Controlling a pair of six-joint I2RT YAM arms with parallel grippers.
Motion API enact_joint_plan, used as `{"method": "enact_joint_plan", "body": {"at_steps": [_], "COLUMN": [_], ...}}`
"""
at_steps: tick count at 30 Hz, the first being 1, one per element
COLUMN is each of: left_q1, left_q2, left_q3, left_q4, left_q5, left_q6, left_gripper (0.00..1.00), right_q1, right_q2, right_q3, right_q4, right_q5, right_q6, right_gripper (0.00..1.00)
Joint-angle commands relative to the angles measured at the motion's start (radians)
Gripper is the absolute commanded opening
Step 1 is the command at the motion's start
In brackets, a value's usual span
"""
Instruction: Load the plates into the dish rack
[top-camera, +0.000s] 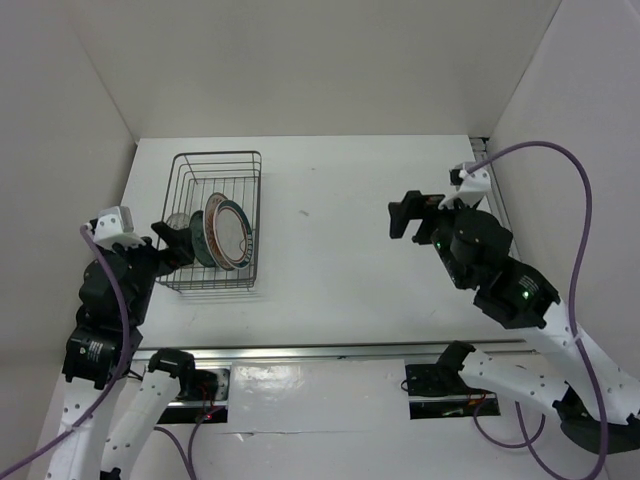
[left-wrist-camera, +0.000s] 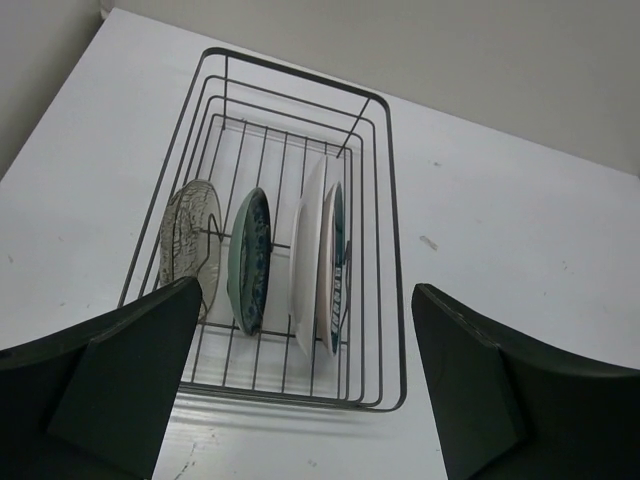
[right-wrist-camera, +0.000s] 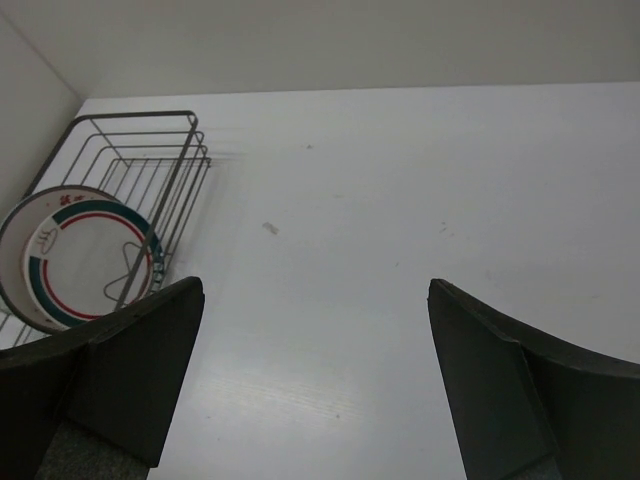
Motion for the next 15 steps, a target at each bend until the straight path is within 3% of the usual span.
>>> {"method": "enact_joint_plan", "body": {"at_steps": [1,6,15], "left_q1": [-0.001,-0.001,-0.001], "left_q2": [-0.026,-0.026,-0.046], "left_q3": [-0.02,-0.02,-0.02], "left_q4": [0.033,0.033,0.033], "left_q5": [0.051,0.042,0.005], "left_q6": [-0.025,-0.025,-0.025], "left_gripper": [1.0,1.0,1.0], "right_q1": [0.06,0.129,0.14], "right_q2": [-0.087,-0.074,-0.074], "right_q3": [-0.053,-0.053,-0.043], "right_q4": [-0.016,-0.045,-0.045], "right_q5": [0.165,0.297,0.325], "right_q6": [-0.047,-0.035,-0.035], "right_gripper": [1.0,1.0,1.0]}}
